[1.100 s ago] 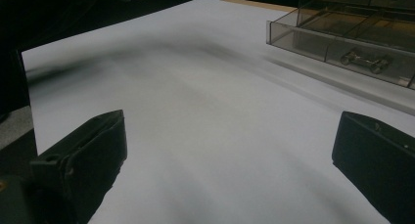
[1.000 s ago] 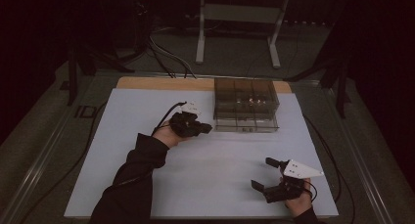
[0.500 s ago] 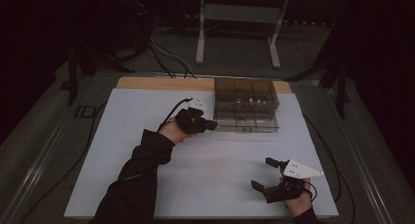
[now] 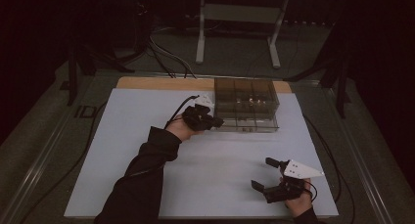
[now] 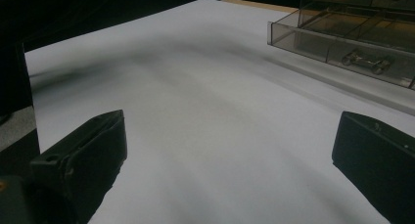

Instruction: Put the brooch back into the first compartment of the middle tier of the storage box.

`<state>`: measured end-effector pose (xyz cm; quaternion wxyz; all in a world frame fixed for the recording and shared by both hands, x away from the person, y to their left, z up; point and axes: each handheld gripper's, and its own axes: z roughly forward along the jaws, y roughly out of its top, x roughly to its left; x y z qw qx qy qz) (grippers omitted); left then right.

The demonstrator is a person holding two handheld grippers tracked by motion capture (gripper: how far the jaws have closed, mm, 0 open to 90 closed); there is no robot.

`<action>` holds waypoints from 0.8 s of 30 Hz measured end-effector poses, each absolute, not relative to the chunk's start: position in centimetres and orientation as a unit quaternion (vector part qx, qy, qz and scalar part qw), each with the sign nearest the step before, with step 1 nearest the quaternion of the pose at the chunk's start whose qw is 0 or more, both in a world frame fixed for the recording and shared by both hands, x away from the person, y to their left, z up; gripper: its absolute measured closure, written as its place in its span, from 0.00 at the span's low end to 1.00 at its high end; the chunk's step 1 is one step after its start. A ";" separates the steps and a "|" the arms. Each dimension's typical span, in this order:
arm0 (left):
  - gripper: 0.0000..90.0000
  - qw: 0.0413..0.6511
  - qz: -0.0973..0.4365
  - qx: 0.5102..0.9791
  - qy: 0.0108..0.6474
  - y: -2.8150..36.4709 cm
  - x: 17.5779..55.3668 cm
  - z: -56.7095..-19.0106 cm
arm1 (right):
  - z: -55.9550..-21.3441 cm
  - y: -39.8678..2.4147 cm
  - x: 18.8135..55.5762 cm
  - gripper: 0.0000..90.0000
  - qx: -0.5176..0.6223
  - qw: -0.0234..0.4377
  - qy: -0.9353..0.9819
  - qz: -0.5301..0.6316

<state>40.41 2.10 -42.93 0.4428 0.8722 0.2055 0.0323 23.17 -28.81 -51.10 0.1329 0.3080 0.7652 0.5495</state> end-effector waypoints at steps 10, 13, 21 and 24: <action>0.97 0.446 0.034 0.868 0.217 0.9 41.2 -43.4 | -51.1 -28.9 23.2 0.00 0.306 0.132 0.765 0.552; 0.97 0.446 0.035 0.866 0.221 0.6 41.5 -43.5 | -51.0 -28.9 23.1 0.00 0.305 0.131 0.763 0.554; 0.97 0.444 0.037 0.865 0.231 -0.4 41.9 -44.1 | -51.0 -28.9 23.1 0.00 0.301 0.131 0.766 0.553; 0.97 0.437 0.041 0.867 0.236 -0.7 42.1 -44.4 | -51.0 -28.9 23.1 0.00 0.301 0.131 0.764 0.555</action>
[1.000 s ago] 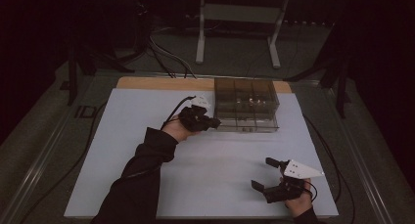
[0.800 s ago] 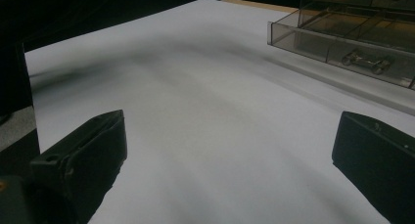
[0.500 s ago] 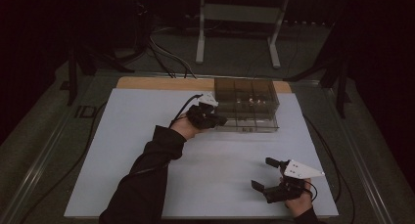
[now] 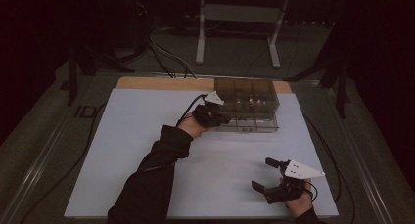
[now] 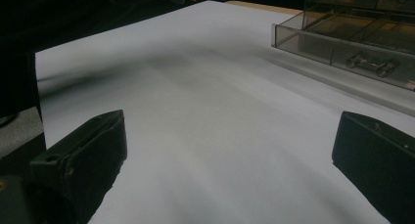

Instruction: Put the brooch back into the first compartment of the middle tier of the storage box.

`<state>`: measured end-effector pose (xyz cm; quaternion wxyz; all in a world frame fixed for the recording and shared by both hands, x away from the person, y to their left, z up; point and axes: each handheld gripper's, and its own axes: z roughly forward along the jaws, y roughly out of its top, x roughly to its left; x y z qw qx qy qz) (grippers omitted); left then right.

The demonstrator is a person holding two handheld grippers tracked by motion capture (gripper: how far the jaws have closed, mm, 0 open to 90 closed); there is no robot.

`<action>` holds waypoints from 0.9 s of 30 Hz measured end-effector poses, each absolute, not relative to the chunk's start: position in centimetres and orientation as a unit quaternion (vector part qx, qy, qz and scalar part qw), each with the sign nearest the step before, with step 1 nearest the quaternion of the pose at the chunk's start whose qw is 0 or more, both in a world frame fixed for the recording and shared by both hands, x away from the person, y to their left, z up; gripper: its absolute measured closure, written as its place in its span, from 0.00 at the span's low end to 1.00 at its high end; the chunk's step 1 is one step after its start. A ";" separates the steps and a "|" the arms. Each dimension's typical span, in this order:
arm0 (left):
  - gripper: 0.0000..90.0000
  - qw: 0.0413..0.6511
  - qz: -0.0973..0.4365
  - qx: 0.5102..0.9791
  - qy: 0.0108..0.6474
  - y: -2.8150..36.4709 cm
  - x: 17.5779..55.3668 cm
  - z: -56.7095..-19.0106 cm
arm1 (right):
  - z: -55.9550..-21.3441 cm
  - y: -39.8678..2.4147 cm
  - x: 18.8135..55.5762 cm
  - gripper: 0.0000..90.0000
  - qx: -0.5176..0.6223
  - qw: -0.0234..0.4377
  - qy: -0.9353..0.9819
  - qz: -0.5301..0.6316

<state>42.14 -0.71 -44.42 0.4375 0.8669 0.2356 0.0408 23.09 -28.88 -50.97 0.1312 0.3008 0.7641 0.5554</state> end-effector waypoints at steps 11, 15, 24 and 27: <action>0.97 0.436 0.048 0.862 0.253 -1.5 43.0 -45.3 | -51.0 -28.9 23.2 0.00 0.299 0.129 0.764 0.557; 0.97 0.439 0.050 0.858 0.261 -1.7 43.3 -45.5 | -51.0 -28.9 23.2 0.00 0.300 0.127 0.765 0.556; 0.97 0.435 0.061 0.854 0.278 -2.2 43.9 -46.2 | -51.1 -29.0 23.3 0.00 0.301 0.126 0.764 0.557; 0.97 0.436 0.056 0.853 0.282 -2.2 44.1 -46.4 | -51.1 -29.0 23.4 0.00 0.301 0.125 0.764 0.558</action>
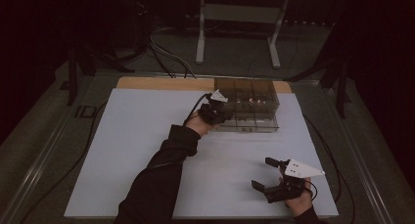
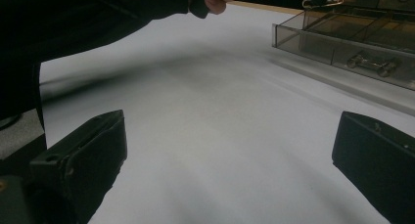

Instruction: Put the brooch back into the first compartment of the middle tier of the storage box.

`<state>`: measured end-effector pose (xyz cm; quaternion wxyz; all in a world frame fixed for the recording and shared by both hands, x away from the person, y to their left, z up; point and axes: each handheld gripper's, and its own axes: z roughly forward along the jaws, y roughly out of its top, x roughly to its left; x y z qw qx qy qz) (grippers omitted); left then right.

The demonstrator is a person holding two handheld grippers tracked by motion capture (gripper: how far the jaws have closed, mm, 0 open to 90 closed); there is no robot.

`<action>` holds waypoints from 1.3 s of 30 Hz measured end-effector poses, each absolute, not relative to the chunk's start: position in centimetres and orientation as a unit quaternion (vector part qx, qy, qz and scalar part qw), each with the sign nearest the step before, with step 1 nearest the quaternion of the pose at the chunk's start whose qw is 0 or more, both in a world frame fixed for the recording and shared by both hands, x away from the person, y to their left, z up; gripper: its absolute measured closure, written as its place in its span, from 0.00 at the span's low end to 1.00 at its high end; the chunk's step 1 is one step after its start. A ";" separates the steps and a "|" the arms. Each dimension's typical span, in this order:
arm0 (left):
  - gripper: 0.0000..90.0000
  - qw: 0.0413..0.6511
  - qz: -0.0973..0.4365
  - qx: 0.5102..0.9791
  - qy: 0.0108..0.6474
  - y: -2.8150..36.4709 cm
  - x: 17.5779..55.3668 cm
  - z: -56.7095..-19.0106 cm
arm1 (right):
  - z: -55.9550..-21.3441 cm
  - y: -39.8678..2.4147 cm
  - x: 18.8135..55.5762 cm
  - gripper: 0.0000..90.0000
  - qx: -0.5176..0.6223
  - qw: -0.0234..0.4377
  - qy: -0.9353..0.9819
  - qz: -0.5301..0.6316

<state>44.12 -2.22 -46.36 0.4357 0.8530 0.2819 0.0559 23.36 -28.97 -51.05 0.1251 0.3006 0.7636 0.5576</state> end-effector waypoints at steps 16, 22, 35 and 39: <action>0.88 0.450 0.048 0.835 0.313 -2.4 44.6 -46.8 | -51.0 -29.0 23.4 0.00 0.298 0.124 0.764 0.559; 0.67 0.452 0.040 0.832 0.318 -2.3 44.2 -46.4 | -51.0 -29.0 23.4 0.00 0.297 0.122 0.764 0.560; 0.37 0.462 0.048 0.827 0.317 -1.0 42.6 -44.9 | -51.1 -28.9 23.4 0.00 0.299 0.122 0.766 0.556; 0.27 0.462 0.058 0.824 0.323 -0.3 42.2 -44.7 | -51.1 -28.8 23.4 0.00 0.298 0.122 0.766 0.556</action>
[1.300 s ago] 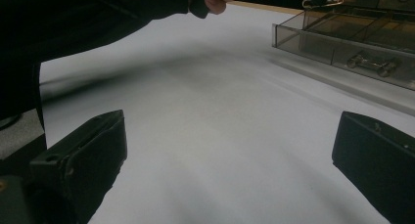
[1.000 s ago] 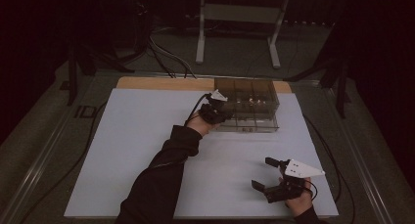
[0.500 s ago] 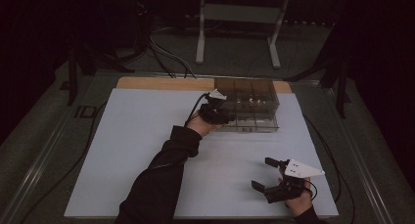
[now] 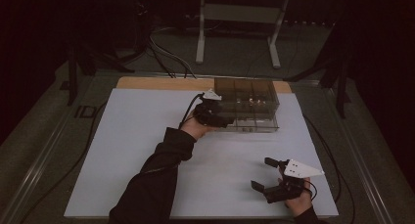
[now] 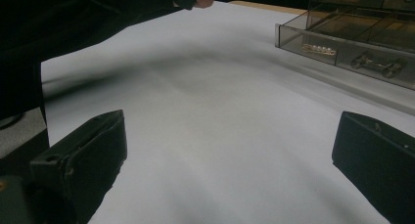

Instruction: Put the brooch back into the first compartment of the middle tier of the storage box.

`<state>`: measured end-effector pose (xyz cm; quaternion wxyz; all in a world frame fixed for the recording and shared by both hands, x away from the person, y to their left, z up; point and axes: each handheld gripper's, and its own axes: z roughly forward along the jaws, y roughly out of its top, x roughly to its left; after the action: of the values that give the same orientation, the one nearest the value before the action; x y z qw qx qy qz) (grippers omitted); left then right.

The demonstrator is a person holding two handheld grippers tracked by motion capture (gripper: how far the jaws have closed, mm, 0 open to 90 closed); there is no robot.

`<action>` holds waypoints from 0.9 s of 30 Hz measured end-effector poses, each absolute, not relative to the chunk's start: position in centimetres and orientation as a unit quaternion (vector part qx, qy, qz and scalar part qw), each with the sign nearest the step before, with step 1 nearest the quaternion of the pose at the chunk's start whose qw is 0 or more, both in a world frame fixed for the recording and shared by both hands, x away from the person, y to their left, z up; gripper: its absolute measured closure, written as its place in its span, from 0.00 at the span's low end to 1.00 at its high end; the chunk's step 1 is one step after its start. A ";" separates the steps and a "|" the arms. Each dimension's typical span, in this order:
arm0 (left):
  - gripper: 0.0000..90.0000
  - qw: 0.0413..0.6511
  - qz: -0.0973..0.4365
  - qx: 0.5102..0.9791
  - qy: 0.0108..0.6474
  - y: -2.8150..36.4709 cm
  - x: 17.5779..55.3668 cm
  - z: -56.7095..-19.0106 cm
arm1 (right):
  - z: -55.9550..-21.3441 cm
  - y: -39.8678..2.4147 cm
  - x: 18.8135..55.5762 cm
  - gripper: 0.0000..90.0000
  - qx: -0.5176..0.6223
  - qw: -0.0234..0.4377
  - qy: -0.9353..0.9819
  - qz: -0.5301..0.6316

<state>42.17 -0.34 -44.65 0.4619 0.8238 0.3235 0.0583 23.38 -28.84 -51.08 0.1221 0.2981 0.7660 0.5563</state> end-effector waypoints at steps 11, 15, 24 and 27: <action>0.09 0.471 0.047 0.821 0.318 1.5 41.5 -44.0 | -51.1 -28.6 23.4 0.00 0.298 0.121 0.768 0.554; 0.02 0.473 0.046 0.821 0.315 2.4 41.2 -43.9 | -51.1 -28.6 23.5 0.00 0.298 0.120 0.767 0.555; 0.00 0.479 0.060 0.818 0.313 4.1 40.1 -43.5 | -51.2 -28.4 23.7 0.00 0.299 0.117 0.769 0.554; 0.00 0.477 0.063 0.818 0.315 4.7 39.8 -43.4 | -51.2 -28.4 23.6 0.00 0.298 0.118 0.769 0.553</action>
<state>39.84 4.74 -43.40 0.4771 0.8180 0.3150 0.0626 23.65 -28.36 -51.22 0.1177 0.2981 0.7692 0.5528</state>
